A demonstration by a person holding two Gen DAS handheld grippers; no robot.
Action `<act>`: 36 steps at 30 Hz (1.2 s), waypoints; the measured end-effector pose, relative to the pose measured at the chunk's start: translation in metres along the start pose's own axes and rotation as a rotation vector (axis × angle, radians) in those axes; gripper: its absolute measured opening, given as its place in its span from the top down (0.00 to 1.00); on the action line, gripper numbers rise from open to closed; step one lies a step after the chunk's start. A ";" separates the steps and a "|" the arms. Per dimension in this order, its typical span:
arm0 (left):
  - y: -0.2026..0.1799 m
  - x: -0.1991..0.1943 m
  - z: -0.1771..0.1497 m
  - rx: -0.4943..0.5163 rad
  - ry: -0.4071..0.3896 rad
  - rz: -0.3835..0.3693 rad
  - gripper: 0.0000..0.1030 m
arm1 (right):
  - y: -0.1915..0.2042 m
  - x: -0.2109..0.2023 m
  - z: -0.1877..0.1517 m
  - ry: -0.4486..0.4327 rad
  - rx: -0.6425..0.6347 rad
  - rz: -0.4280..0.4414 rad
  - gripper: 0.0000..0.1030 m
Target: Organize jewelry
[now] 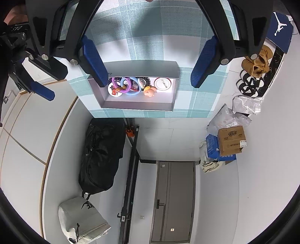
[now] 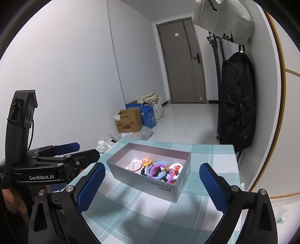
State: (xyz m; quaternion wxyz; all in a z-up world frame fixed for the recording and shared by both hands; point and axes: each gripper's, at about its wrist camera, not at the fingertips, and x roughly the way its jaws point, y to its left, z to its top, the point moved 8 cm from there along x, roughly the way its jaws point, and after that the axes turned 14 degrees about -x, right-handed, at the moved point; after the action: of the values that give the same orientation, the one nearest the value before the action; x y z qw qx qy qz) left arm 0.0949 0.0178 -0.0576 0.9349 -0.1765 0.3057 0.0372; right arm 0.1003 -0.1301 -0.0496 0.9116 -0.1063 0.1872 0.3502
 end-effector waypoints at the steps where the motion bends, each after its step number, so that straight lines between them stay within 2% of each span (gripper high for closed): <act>1: 0.000 0.001 0.000 -0.002 0.002 0.000 0.16 | 0.000 0.000 0.000 0.001 -0.001 0.002 0.02; 11: -0.002 0.002 -0.002 0.009 0.006 0.011 0.16 | 0.004 0.001 0.000 0.002 -0.006 0.012 0.01; 36: -0.004 0.005 -0.005 -0.012 0.048 -0.017 0.16 | 0.003 0.006 -0.002 0.014 0.003 0.010 0.01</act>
State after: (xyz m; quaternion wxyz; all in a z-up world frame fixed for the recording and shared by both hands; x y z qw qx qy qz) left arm 0.0968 0.0118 -0.0634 0.9265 -0.1857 0.3262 0.0269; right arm 0.1020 -0.1251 -0.0540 0.9086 -0.1063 0.1947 0.3537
